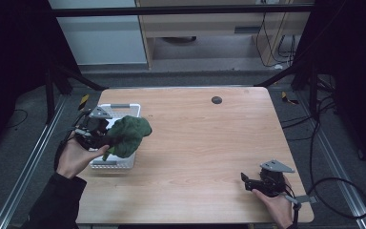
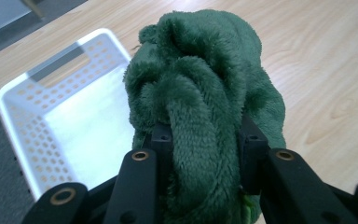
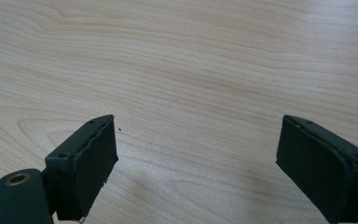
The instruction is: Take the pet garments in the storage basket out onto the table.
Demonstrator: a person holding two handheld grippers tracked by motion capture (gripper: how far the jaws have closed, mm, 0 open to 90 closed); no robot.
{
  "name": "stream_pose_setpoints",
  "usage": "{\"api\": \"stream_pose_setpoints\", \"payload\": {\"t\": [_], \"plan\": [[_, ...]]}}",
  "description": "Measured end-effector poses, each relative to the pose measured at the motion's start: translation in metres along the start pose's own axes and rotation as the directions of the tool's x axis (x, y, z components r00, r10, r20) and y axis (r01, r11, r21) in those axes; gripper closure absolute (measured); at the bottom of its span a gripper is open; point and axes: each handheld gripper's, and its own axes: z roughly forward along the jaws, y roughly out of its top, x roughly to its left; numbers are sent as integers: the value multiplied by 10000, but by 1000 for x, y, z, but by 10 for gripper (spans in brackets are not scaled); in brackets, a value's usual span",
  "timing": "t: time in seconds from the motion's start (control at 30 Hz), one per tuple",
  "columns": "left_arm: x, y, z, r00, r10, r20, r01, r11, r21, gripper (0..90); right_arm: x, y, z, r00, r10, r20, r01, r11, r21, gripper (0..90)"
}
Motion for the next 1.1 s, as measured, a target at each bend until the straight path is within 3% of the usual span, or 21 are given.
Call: {"api": "stream_pose_setpoints", "payload": {"t": [0.43, 0.63, 1.1], "plan": [[-28, 12, 4, 9955, 849, 422, -853, 9963, 74, 665, 0, 0, -1, 10000, 31, 7, -31, 10000, -37, 121], [-38, 14, 9, 9924, 1050, 646, -1058, 9943, 94, 665, 0, 0, -1, 10000, 33, 6, -33, 10000, -39, 121], [-63, 22, 22, 9745, 1878, 1230, -1936, 9804, 366, 665, 0, 0, -1, 10000, 35, -4, -35, 10000, -65, 121]]}}
